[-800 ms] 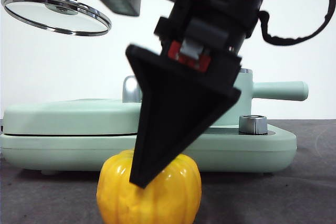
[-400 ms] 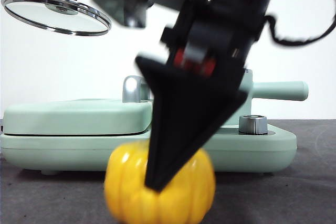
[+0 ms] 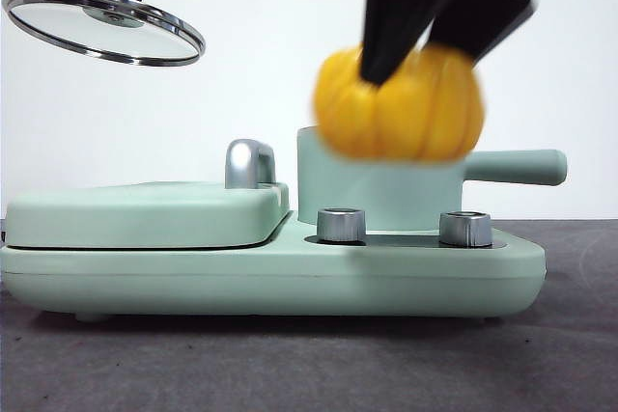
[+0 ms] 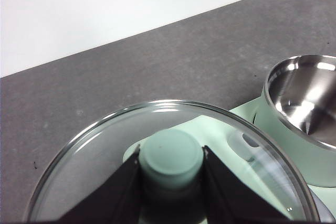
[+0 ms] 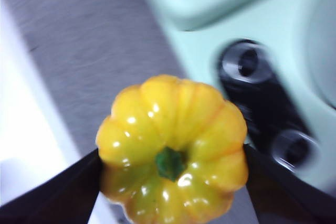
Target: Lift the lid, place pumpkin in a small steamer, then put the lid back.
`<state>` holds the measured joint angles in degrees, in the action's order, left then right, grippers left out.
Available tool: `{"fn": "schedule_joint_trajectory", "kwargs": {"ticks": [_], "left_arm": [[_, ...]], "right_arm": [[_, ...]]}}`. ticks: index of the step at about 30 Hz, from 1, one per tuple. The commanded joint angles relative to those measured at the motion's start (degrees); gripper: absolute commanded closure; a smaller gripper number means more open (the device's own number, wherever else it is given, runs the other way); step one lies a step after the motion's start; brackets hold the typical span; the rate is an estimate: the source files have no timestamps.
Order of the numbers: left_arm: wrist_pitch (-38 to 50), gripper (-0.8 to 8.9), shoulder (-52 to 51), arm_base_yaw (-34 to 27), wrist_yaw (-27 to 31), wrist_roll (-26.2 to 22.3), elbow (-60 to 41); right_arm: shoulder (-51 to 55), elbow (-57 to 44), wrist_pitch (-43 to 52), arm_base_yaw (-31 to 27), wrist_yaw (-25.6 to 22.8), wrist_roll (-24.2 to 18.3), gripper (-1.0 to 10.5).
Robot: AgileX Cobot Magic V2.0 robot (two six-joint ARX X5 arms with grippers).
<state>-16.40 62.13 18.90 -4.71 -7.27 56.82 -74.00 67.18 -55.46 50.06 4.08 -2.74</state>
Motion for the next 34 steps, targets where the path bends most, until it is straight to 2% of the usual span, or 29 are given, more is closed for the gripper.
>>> {"fn": "schedule_joint_trajectory", "kwargs": {"ticks": [1,9,15,21,34], "left_arm": [[2.36,7.98,-0.17,0.13,-0.22,0.46,1.11],[2.25,7.98,-0.17,0.13,-0.22,0.87,1.11],[2.29,7.98,-0.17,0.13,-0.22,0.94,1.11],[2.29,7.98,-0.17,0.13,-0.22,1.16,1.11],[2.29,7.98,-0.17,0.13,-0.22,1.97,1.11]], "right_arm": [[-1.46,6.03,-3.80,-2.32,-1.29,4.28,6.3],[-10.62,23.61,-6.19,-14.08,-1.11,3.76,6.3],[-21.40,34.01,-5.95,-19.69,-0.66,1.95,6.3],[-29.59,38.38,-5.27,-21.00,-0.48,0.39,6.3],[-40.68,38.38,-0.15,-19.80,-0.50,-0.76,6.3]]}}
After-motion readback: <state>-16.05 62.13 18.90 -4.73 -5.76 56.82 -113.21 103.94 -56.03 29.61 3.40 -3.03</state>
